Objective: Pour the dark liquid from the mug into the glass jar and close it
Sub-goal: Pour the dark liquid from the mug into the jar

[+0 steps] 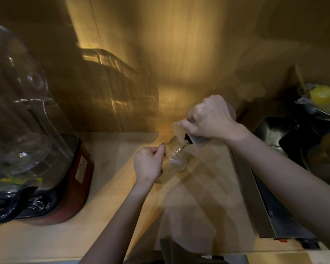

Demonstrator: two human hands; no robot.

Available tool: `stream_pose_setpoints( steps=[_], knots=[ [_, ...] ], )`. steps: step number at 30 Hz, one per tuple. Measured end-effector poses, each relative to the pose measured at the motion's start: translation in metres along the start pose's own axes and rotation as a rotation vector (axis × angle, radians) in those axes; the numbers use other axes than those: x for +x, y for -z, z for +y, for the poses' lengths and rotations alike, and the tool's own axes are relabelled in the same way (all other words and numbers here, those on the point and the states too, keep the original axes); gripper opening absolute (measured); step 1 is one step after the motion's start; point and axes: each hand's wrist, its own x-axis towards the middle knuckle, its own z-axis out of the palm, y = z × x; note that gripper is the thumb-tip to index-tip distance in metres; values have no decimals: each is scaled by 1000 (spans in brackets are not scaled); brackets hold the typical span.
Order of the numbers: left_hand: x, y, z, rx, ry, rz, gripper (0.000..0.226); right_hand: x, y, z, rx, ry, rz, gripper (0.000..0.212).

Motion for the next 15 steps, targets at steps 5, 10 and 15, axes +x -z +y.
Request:
stream_pose_setpoints(
  steps=[5, 10, 15],
  knots=[
    [0, 0, 2, -13, 25, -2, 54, 6, 1, 0, 0, 7, 43, 38],
    [-1, 0, 5, -1, 57, 1, 53, 8, 4, -2, -42, 32, 42, 40],
    [0, 0, 5, -14, 53, -16, 52, 9, 3, -4, -60, 87, 36, 44]
  ],
)
